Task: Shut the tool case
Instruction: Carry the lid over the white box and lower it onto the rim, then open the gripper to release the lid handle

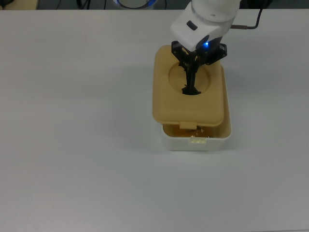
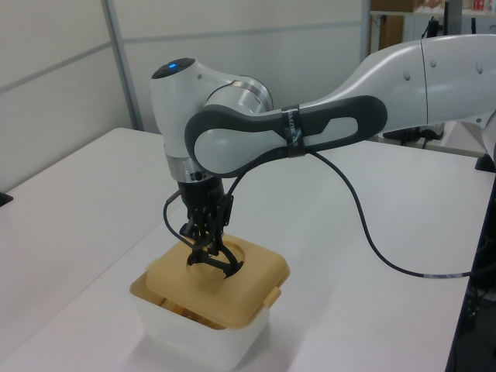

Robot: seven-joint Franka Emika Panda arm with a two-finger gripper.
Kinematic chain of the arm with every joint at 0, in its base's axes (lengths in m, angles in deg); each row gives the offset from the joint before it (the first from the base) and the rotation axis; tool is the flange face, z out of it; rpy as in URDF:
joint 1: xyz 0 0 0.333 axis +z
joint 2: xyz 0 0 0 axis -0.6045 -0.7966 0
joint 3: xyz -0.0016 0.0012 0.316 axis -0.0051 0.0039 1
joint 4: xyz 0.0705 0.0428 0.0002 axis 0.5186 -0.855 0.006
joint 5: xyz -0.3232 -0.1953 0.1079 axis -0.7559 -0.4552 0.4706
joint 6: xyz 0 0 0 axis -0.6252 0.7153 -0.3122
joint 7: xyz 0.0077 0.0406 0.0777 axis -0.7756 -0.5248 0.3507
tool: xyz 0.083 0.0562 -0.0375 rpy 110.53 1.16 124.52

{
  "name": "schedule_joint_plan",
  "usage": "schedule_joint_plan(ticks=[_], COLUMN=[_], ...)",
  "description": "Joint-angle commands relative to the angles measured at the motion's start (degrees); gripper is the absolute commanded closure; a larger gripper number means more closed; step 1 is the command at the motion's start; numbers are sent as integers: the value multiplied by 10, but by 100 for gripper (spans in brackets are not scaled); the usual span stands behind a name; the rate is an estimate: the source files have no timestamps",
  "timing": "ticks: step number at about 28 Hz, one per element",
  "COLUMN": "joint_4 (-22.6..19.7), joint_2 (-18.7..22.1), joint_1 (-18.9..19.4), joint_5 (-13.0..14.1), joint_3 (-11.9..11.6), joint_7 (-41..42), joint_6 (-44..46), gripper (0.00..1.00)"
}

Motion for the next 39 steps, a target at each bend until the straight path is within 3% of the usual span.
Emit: schedule_joint_plan(ticks=[1,27,28,29,30,31,32,39], joint_4=[25,52,53,53,53,53,53,52], joint_2=[-15,-51,-54,-55,-56,-57,-57,-57], joint_1=[6,21,21,21,21,21,21,21], joint_5=[-11,-32,-32,-32,-32,-32,-32,-33], joint_3=[-2,4,4,4,3,3,3,3], joint_7=[-23,-33,-33,-34,-34,-35,-35,-32], joint_6=[-16,-30,-30,-31,-31,-30,-30,-29], gripper=[100,100,95,78,52,11,0,0])
